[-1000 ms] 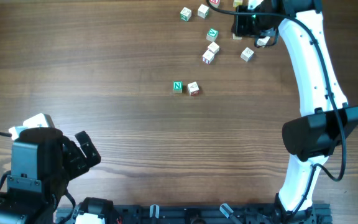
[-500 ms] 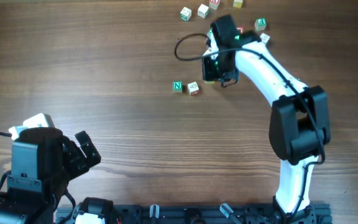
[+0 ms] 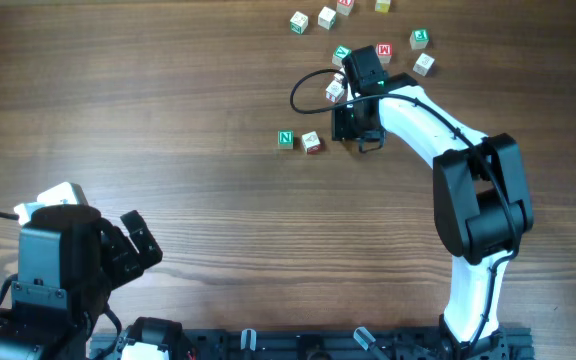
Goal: Form a circle
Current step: 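Carry the soccer-ball block toward the right end of the ice-cream block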
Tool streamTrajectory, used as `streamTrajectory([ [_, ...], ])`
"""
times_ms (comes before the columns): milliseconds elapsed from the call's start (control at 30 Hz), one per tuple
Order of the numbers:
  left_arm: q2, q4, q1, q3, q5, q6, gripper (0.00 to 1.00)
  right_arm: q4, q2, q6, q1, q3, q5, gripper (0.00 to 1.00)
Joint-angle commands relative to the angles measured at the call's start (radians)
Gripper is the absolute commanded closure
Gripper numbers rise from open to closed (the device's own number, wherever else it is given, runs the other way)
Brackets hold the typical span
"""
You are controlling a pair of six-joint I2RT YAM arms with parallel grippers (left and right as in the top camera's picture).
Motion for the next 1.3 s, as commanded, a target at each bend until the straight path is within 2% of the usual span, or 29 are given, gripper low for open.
streamTrajectory([
  [0,-0.002,0.003,0.006,-0.005,-0.016,-0.013,0.0,-0.049,-0.041,0.036,-0.001,0.019,0.024,0.44],
  [100,-0.002,0.003,0.006,-0.005,-0.016,-0.013,0.0,-0.082,-0.131,0.037,-0.001,0.029,0.021,0.42],
  [200,-0.002,0.003,0.006,-0.005,-0.016,-0.013,0.0,-0.074,-0.251,0.045,-0.001,0.029,0.022,0.24],
  [300,-0.002,0.003,0.006,-0.005,-0.016,-0.013,0.0,-0.05,-0.309,0.066,-0.001,0.029,0.058,0.19],
  [333,-0.002,0.003,0.006,-0.005,-0.016,-0.013,0.0,-0.042,-0.31,0.074,-0.001,0.029,0.096,0.21],
  [367,-0.002,0.003,0.006,-0.005,-0.016,-0.013,0.0,-0.035,-0.305,0.087,-0.001,0.026,0.141,0.28],
  [433,-0.002,0.003,0.006,-0.005,-0.016,-0.013,0.0,-0.023,-0.28,0.139,-0.003,0.006,0.228,0.54],
  [500,-0.002,0.003,0.006,-0.005,-0.016,-0.013,0.0,0.004,-0.245,0.206,-0.015,-0.035,0.274,0.7],
  [600,-0.002,0.003,0.006,-0.005,-0.016,-0.013,0.0,0.092,-0.185,0.257,-0.042,-0.105,0.268,0.8],
  [667,-0.002,0.003,0.006,-0.005,-0.016,-0.013,0.0,0.132,-0.133,0.33,-0.05,-0.137,0.233,0.91],
  [867,-0.002,0.003,0.006,-0.005,-0.016,-0.013,0.0,0.262,-0.101,0.317,-0.047,-0.188,0.2,0.9],
  [1000,-0.002,0.003,0.006,-0.005,-0.016,-0.013,0.0,0.311,-0.089,0.18,-0.047,-0.204,0.172,0.87],
  [1133,-0.002,0.003,0.006,-0.005,-0.016,-0.013,0.0,0.322,-0.059,0.146,-0.047,-0.204,0.155,0.87],
  [1267,-0.002,0.003,0.006,-0.005,-0.016,-0.013,0.0,0.351,-0.044,0.03,-0.047,-0.204,0.063,0.87],
])
